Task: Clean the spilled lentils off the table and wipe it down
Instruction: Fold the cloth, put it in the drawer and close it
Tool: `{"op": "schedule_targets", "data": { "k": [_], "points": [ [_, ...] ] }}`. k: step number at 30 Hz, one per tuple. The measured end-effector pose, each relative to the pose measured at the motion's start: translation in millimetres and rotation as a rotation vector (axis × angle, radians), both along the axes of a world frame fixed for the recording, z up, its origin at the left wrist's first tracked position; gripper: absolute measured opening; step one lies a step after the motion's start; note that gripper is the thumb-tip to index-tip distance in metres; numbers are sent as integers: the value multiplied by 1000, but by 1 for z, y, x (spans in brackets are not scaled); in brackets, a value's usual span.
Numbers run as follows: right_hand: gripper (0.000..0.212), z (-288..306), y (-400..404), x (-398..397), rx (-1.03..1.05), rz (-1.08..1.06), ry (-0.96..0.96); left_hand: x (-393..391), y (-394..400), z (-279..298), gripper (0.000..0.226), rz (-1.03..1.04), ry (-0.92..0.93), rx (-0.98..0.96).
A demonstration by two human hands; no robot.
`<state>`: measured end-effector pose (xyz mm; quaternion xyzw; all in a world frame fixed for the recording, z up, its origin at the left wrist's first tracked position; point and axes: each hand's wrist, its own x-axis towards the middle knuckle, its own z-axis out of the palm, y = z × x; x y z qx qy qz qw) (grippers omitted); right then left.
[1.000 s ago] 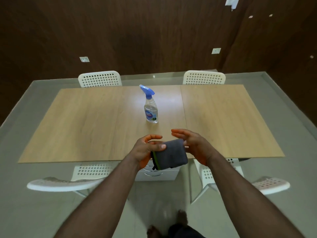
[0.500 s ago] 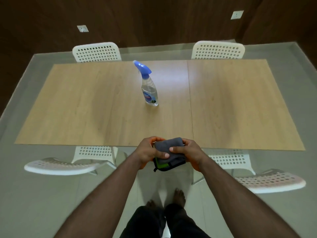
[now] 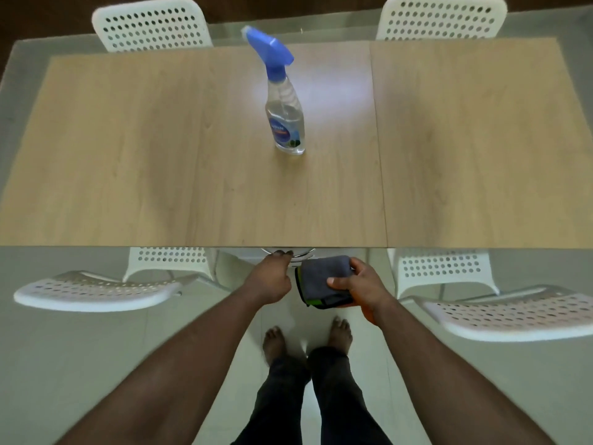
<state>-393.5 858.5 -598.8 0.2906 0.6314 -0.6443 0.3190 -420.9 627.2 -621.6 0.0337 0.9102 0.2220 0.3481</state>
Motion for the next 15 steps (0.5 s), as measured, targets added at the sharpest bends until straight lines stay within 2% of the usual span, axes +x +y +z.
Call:
{"op": "schedule_targets", "data": {
  "k": [2, 4, 7, 10, 15],
  "points": [
    [42, -8, -1, 5, 13, -12, 14, 6, 1, -12, 76, -151, 68, -71],
    [42, -14, -2, 9, 30, -33, 29, 10, 5, -24, 75, -265, 215, -172],
    [44, -15, -1, 14, 36, -56, 52, 17, 7, -35, 78, -303, 342, -255],
    [43, -10, -1, 16, 29, -73, 76, 17, 1, -41, 93, -266, 270, -208],
    [37, 4, -1, 18, 2, -109, 107, 11, 6, -32, 87, -159, 142, -120]
  ]
}}
